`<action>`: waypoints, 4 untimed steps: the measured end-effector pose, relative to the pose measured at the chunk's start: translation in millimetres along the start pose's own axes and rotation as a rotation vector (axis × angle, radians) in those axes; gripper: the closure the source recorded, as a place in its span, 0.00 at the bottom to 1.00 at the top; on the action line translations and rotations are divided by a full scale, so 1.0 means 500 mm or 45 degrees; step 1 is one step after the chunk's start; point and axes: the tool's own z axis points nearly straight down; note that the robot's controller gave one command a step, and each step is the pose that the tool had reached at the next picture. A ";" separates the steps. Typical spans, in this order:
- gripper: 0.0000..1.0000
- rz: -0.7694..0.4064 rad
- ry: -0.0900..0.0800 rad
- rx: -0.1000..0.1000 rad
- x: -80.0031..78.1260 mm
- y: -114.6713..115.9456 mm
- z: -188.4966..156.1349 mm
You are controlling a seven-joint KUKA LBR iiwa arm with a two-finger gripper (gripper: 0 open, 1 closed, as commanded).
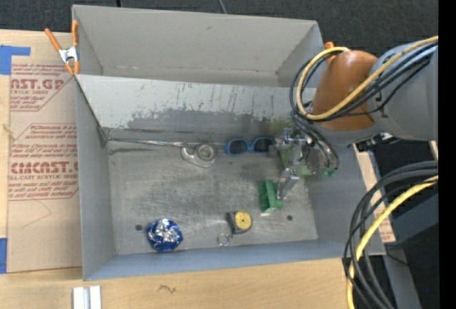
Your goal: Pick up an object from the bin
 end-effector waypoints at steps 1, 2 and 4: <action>1.00 -0.003 0.034 -0.002 0.008 -0.001 -0.003; 0.00 -0.001 0.000 0.000 0.000 0.001 0.000; 0.00 -0.678 0.012 -0.006 0.200 0.047 -0.031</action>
Offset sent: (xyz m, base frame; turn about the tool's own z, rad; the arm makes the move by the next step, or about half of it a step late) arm 0.0000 0.0000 0.0000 0.0000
